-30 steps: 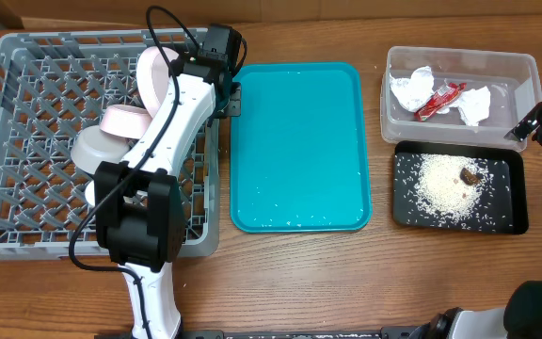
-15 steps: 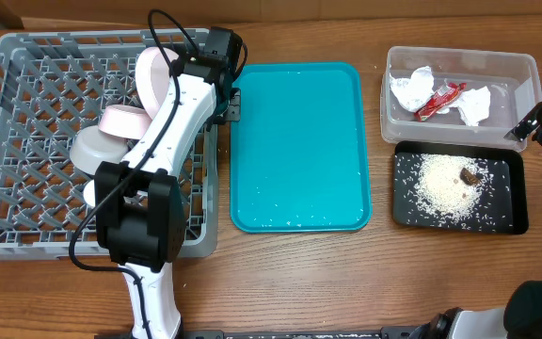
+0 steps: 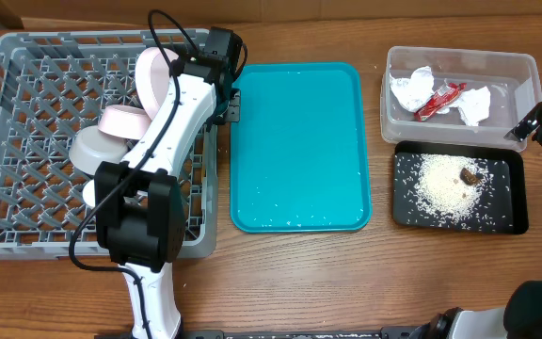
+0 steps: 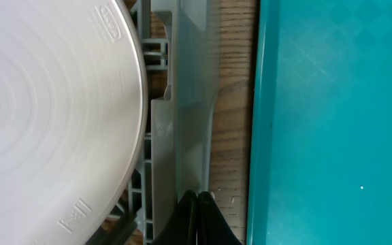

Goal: Sort waste into correct bins and load items into the dishwasher
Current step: 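Insert the chopsticks upright into the rack beside the pink plate, then release the chopsticks and withdraw the left gripper from the rack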

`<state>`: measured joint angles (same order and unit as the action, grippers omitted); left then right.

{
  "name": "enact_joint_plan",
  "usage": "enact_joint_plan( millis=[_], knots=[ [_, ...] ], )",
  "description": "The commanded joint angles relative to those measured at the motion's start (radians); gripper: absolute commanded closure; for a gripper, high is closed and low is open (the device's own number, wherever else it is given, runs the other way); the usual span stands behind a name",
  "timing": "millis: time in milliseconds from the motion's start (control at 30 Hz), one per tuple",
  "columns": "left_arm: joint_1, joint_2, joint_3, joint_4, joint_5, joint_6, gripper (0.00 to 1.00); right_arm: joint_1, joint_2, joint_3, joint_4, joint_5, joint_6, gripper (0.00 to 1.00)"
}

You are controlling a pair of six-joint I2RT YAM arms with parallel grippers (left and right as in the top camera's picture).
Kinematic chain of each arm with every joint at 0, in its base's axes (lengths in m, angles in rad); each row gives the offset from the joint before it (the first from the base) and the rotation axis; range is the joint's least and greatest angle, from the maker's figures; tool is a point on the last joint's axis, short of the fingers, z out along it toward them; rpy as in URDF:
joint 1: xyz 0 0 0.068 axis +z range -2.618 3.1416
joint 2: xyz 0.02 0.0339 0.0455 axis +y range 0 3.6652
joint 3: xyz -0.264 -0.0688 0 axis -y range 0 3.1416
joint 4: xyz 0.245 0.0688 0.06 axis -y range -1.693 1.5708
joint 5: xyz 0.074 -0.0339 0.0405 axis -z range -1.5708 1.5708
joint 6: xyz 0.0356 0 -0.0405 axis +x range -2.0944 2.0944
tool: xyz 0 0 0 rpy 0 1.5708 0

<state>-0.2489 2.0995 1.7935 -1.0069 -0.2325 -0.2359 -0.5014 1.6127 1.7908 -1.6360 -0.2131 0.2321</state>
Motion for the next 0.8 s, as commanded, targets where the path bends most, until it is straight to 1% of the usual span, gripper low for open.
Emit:
enact_joint_plan(
  millis=[0,67,233,333,400,433,500,533,667,767],
  knots=[
    [0.026,0.018,-0.004,-0.016,-0.092,-0.015,0.96,0.002,-0.020,0.015,0.003,-0.006,0.001,0.00],
    [0.025,0.017,-0.002,-0.014,-0.088,-0.015,0.94,0.002,-0.020,0.015,0.003,-0.006,0.001,0.00],
    [0.007,0.010,0.048,-0.033,-0.032,-0.014,0.82,0.003,-0.020,0.015,0.007,-0.006,0.000,0.00],
    [-0.015,-0.003,0.118,-0.059,0.022,-0.010,0.78,0.014,-0.020,0.015,0.027,-0.006,-0.005,0.00],
    [-0.030,-0.011,0.171,-0.085,0.023,-0.011,0.68,0.032,-0.020,0.015,0.049,-0.006,-0.024,0.00],
    [-0.035,-0.015,0.201,-0.101,0.023,-0.011,0.56,0.046,-0.020,0.015,0.061,-0.006,-0.033,0.00],
    [-0.045,-0.017,0.278,-0.160,0.027,-0.014,0.39,0.085,-0.019,0.015,0.090,-0.006,-0.067,0.00],
    [-0.047,-0.017,0.314,-0.196,0.031,-0.015,0.33,0.113,-0.018,0.015,0.110,-0.006,-0.084,0.00],
    [-0.045,-0.017,0.426,-0.350,0.069,-0.018,0.27,0.217,-0.016,0.015,0.194,-0.009,-0.147,0.00],
    [-0.037,-0.018,0.476,-0.435,0.068,-0.072,0.26,0.301,-0.011,0.015,0.285,0.003,-0.164,0.00]
  ],
)
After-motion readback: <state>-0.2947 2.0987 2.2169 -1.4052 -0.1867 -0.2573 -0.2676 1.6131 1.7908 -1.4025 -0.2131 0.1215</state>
